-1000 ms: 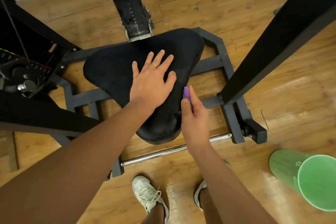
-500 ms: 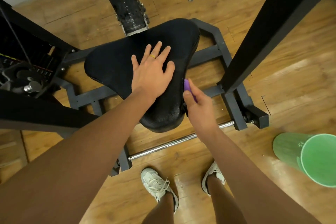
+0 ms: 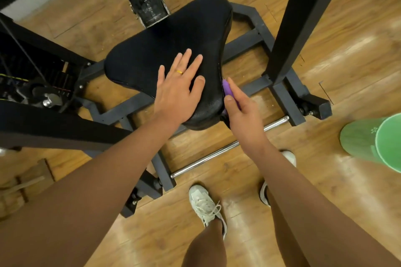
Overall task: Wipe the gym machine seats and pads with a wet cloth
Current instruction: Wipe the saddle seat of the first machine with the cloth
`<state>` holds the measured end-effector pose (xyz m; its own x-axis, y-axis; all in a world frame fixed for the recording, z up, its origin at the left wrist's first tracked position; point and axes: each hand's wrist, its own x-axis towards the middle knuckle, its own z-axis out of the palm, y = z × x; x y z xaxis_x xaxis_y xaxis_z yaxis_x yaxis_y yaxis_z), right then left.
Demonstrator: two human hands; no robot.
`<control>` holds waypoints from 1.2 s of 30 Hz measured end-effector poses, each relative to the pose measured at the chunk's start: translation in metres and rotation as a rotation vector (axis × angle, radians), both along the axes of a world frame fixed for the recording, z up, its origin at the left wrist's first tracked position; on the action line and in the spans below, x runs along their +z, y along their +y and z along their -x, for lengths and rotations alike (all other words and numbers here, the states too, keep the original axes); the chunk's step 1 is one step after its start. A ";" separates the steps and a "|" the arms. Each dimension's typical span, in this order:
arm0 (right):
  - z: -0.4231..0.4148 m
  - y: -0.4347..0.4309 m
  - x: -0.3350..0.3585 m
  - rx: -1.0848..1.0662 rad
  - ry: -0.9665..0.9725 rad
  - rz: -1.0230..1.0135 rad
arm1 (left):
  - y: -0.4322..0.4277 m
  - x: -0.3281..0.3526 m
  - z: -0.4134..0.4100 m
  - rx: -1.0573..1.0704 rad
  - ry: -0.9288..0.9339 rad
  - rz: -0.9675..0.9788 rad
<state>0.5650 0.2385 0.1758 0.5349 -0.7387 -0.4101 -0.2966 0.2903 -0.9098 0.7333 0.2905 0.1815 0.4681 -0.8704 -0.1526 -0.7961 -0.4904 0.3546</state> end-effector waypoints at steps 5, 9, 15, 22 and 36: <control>-0.010 0.009 0.001 -0.105 0.039 0.058 | 0.007 -0.004 0.002 0.011 0.001 0.017; -0.028 -0.014 -0.008 -0.170 0.045 0.006 | 0.005 -0.004 0.003 0.014 0.009 0.029; 0.001 0.041 0.009 -0.113 -0.045 0.038 | 0.004 0.000 0.000 0.022 0.021 0.044; -0.016 0.005 -0.007 -0.196 -0.017 0.050 | -0.001 0.000 0.004 0.029 0.007 0.014; -0.002 0.017 -0.007 -0.131 -0.067 0.098 | 0.007 -0.004 0.007 0.061 0.034 0.013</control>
<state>0.5670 0.2558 0.1690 0.4548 -0.8388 -0.2994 -0.1994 0.2317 -0.9521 0.7259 0.2972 0.1780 0.5152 -0.8424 -0.1579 -0.7525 -0.5328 0.3872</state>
